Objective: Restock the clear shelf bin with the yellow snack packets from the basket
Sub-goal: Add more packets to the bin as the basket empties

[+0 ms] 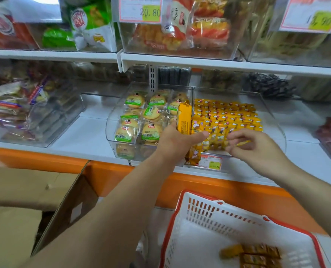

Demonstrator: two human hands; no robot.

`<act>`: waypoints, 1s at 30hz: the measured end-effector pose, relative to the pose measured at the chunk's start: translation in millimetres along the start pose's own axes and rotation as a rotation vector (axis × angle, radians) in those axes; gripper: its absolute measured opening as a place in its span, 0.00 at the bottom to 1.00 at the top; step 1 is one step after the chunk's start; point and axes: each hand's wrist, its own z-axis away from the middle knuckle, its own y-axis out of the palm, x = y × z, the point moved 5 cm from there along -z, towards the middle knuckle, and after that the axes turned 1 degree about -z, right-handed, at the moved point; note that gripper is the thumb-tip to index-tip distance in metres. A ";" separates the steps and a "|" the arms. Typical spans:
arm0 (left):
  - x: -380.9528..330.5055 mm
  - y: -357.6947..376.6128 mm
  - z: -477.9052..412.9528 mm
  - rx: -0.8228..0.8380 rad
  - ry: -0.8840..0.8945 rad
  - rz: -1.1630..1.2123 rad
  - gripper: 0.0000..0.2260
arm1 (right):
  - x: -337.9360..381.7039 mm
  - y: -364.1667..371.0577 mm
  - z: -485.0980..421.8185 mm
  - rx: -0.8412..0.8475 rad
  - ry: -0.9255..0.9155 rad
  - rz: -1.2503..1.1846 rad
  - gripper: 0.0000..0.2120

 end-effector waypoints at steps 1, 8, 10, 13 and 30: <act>0.0 6.0 2.7 0.022 -0.014 -0.008 0.15 | 1.5 -5.2 15.9 0.056 0.016 -0.073 0.10; -0.1 61.1 29.5 0.254 -0.099 0.118 0.12 | -10.2 -26.2 81.3 0.029 0.099 -0.387 0.14; -0.4 71.7 36.0 0.263 -0.113 0.155 0.13 | -11.2 -18.1 86.6 0.067 0.122 -0.438 0.16; -2.9 85.6 43.0 0.266 -0.107 0.230 0.13 | -6.7 -7.0 88.1 0.104 0.125 -0.498 0.25; -8.8 91.5 32.6 0.127 -0.083 0.410 0.12 | -19.5 -18.0 86.2 0.068 0.207 -0.604 0.23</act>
